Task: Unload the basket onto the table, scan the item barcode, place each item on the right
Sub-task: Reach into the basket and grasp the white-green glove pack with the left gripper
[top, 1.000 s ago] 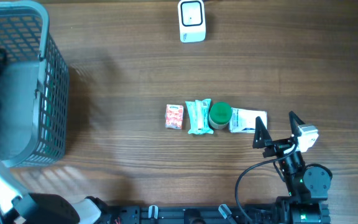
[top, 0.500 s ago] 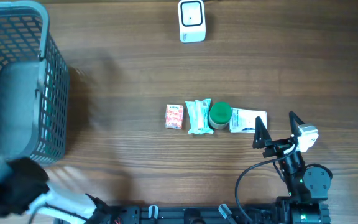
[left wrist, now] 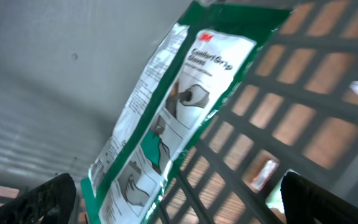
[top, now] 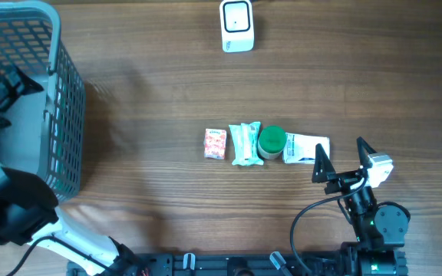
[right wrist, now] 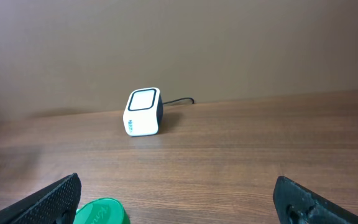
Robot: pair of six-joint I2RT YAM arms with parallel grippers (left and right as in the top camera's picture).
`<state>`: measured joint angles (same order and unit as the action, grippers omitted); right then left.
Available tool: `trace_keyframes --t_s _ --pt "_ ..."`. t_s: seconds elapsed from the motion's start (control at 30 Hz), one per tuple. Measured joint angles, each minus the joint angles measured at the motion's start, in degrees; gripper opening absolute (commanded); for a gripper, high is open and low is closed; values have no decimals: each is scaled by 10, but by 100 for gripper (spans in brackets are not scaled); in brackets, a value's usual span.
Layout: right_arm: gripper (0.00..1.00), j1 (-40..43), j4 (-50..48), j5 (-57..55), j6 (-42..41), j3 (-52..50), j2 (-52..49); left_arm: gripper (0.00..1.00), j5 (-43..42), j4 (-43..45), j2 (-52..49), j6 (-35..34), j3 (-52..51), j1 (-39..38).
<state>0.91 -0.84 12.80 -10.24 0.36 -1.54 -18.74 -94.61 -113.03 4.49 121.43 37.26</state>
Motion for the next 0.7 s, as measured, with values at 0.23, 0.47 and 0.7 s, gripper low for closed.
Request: trace_keyframes --t_s 0.23,0.47,0.7 --pt "100 0 0 0 0 0 0 100 31 62 0 0 -117 -14" --pt "100 0 0 0 0 0 0 100 35 124 0 0 -207 -13" --pt "100 0 0 0 0 0 0 93 35 143 0 0 -236 -12"
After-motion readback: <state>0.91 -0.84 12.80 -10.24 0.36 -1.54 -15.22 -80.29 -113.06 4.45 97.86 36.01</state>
